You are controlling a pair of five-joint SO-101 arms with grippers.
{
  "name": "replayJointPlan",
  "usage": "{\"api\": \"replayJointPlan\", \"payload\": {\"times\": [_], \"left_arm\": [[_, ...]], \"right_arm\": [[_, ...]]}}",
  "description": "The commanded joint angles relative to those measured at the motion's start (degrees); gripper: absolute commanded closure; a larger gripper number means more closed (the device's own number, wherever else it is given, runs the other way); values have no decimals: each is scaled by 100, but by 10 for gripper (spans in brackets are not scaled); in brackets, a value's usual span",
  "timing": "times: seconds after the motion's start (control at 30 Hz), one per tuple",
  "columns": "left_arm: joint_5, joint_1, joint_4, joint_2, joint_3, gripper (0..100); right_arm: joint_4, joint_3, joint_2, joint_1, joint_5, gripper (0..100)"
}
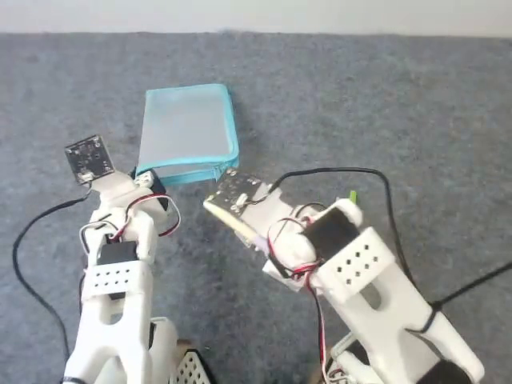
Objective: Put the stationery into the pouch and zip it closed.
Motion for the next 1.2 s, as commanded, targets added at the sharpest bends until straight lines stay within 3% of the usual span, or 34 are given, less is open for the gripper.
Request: {"api": "replayJointPlan", "payload": {"times": [0.0, 0.3, 0.5, 0.8, 1.17], "left_arm": [[-53, -26, -185, -26, -75, 989], [-53, 70, -185, -26, -66, 989], [-97, 589, -176, -70, 66, 989], [-431, 879, -167, -70, 75, 989], [-1029, 1785, -158, -79, 224, 989]], "right_arm": [[-66, -264, -75, -57, -70, 991], [-127, -466, -145, -66, -62, 991], [-75, -1301, 1015, -4, -123, 991], [-171, -2101, 2316, 936, -193, 991], [-119, -3349, 3503, 1033, -334, 991]]}}
